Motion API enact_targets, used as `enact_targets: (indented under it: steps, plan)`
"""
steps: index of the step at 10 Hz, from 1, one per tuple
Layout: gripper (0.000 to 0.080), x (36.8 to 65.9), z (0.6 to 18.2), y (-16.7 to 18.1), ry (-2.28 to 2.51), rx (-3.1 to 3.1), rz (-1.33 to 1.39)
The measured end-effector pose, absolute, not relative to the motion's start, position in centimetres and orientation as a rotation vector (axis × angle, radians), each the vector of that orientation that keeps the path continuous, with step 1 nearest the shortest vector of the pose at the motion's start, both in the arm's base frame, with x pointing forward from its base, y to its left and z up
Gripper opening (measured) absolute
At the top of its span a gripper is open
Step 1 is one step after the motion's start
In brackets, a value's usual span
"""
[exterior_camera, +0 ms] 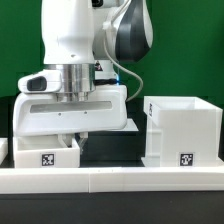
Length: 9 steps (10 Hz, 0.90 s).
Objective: Assemble drawer
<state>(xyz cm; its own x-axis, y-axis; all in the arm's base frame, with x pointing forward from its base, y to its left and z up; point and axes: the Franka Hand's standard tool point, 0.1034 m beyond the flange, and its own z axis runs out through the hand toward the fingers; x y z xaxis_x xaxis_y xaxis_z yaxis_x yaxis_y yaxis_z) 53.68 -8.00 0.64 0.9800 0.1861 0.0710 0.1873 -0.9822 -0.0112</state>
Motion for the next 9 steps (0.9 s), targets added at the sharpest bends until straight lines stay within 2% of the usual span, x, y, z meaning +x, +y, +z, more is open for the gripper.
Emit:
enact_targets:
  steps: [4, 7, 9]
  plan:
    - [0.0041, 53.9, 4.0, -7.2, -0.565, -3.041, -0.027]
    - [0.0041, 53.9, 4.2, -7.7, -0.565, -3.041, -0.03]
    - [0.0041, 54.1, 4.3, -7.7, -0.905, -2.984, -0.034]
